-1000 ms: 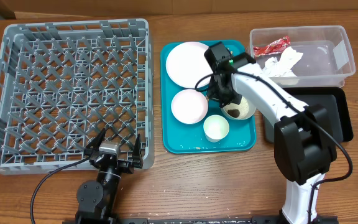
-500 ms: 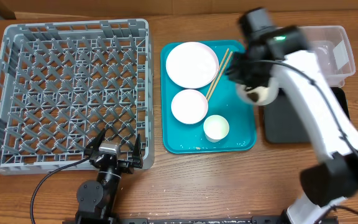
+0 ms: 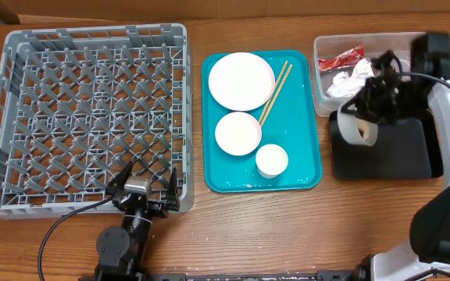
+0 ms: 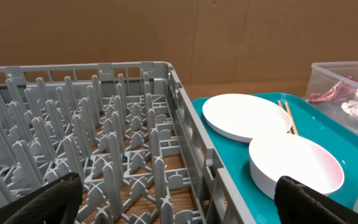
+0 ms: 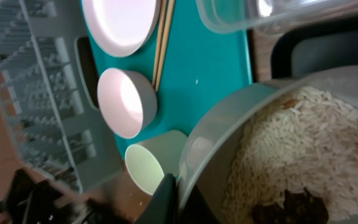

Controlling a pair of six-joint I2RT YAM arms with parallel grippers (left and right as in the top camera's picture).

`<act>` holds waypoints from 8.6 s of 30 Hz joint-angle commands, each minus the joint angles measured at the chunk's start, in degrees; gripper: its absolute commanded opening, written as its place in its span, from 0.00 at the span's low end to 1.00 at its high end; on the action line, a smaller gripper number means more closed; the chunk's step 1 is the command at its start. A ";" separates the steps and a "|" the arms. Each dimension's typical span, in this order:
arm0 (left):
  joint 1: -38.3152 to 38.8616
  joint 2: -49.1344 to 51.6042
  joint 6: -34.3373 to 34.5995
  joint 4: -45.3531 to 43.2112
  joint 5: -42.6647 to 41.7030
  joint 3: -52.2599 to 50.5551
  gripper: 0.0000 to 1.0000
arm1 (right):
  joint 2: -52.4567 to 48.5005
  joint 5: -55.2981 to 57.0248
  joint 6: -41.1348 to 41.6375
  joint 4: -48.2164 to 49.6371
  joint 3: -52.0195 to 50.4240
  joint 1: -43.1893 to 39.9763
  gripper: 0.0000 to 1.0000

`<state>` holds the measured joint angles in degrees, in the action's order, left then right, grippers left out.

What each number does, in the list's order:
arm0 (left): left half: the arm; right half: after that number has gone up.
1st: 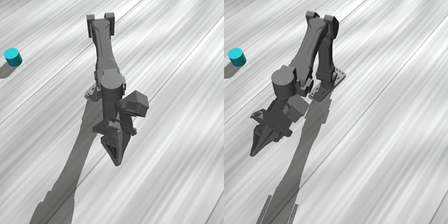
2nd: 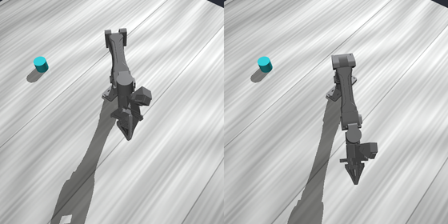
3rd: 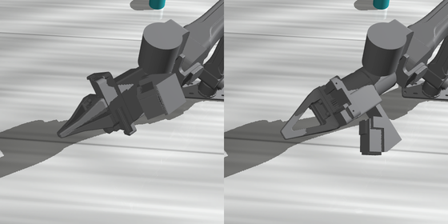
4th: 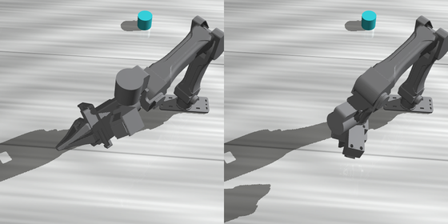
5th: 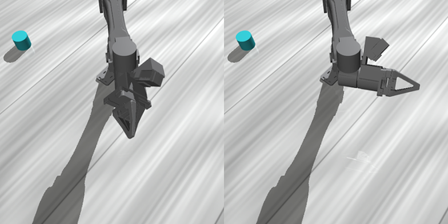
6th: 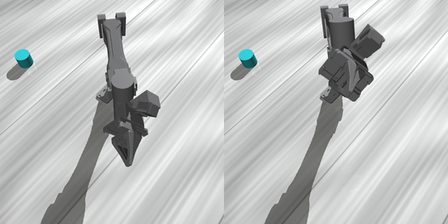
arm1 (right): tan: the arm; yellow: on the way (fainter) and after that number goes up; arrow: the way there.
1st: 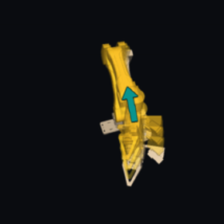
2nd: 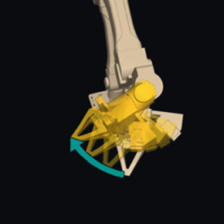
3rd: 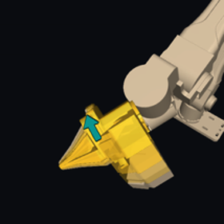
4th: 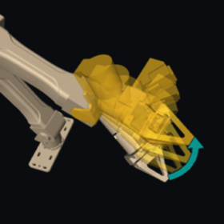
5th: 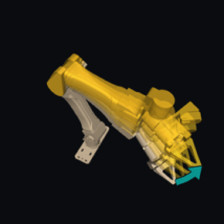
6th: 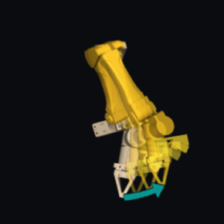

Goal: Sort waste into correct bins and load items into the dishwasher
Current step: 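Carry the rice bowl right and tip its contents onto the black tray, then return the emptied bowl to the teal tray with the right gripper, then grasp the small white cup on the teal tray with the right gripper, then lift the cup toward the left gripper and hand it over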

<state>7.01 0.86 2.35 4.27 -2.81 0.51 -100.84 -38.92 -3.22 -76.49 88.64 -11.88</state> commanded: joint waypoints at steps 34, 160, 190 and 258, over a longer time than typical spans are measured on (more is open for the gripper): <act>-0.24 -0.50 -1.09 0.02 0.22 -0.24 1.00 | 0.52 -49.86 18.10 37.51 -27.52 -24.26 0.04; -0.24 -0.50 -1.09 0.02 0.22 -0.24 1.00 | -6.64 37.31 19.69 15.69 12.72 37.29 0.51; -0.24 -0.50 -1.09 0.02 0.22 -0.24 1.00 | -6.73 38.03 39.08 -4.85 9.07 45.00 0.38; -6.25 71.36 12.68 37.00 -45.42 59.76 1.00 | 9.27 14.14 25.55 12.85 -10.93 32.70 0.04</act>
<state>4.84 72.29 14.90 41.54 -32.56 58.67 -100.44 -12.58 28.23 -64.79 77.19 25.23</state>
